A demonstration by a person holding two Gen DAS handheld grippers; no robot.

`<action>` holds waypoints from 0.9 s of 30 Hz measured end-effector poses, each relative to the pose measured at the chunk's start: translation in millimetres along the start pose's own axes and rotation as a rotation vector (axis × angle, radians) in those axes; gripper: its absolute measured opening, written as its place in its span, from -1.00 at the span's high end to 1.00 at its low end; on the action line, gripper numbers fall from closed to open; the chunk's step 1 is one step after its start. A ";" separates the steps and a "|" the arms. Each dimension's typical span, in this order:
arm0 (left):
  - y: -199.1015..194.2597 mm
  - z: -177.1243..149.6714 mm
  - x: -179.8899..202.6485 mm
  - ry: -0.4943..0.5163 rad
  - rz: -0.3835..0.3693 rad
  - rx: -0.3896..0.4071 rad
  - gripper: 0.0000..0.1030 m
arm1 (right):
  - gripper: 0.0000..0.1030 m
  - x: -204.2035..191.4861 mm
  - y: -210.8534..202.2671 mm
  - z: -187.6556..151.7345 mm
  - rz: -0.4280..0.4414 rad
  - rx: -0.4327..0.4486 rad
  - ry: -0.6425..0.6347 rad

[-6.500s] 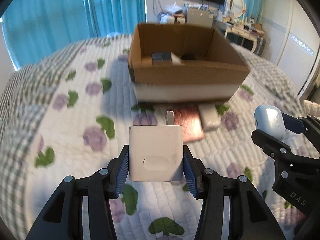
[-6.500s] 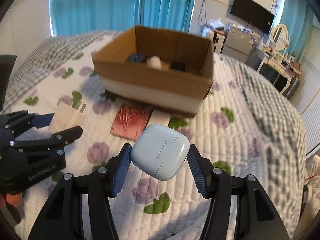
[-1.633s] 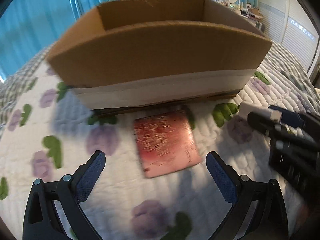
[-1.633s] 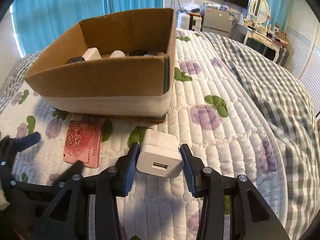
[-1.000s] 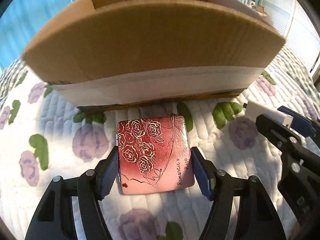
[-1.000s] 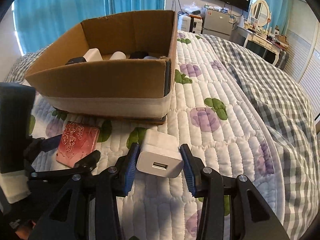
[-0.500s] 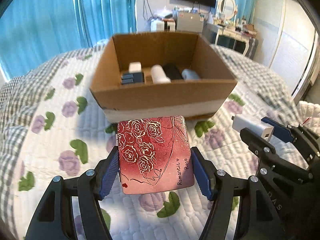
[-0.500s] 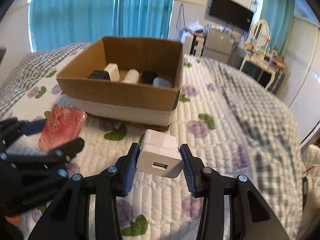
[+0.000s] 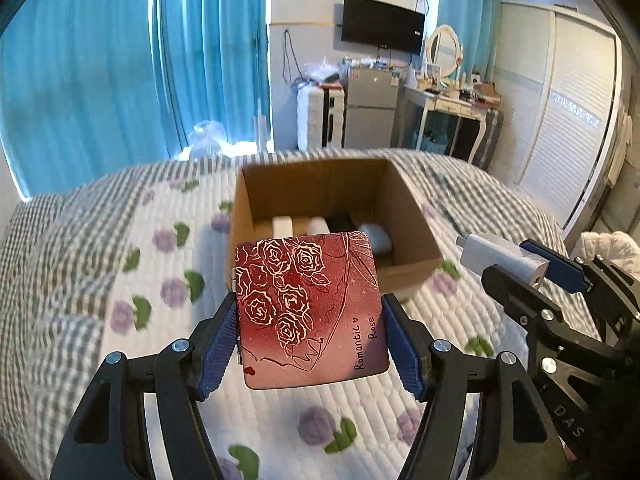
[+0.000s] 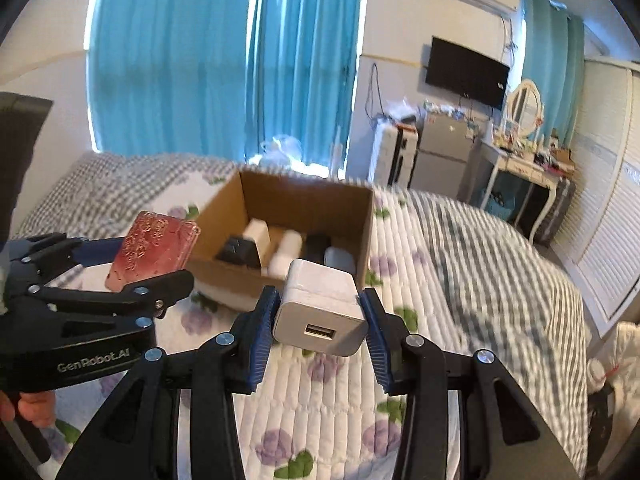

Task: Organize rigid objects
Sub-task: 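Drop the rose card and white charger into the box and release both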

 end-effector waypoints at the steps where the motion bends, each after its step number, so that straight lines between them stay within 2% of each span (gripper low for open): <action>1: 0.3 6.9 -1.8 0.001 -0.001 0.007 -0.35 | 0.19 -0.6 -0.8 8.8 0.007 0.014 -0.006; 10: 31.3 64.7 -15.7 0.021 0.035 0.042 -0.35 | 0.19 4.7 23.6 75.7 0.035 0.081 -0.017; 16: 68.7 84.7 -25.3 0.025 0.052 0.024 -0.35 | 0.19 3.2 71.9 106.4 0.043 0.075 -0.047; 20: 94.1 87.9 -30.6 0.037 0.071 0.001 -0.35 | 0.19 6.8 126.6 110.0 0.077 0.011 -0.023; 27: 129.1 74.7 -40.0 0.047 0.081 -0.040 -0.35 | 0.19 13.2 213.8 81.5 0.108 -0.180 -0.021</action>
Point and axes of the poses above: each gripper's, at about its wrist camera, not at the fingertips, and y roughly the way its jaws point, x to its right, z to its top, the point moved 6 cm from there along y, roughly the way its jaws point, and after that the axes turned 4 degrees about y, right-handed, at the moved point
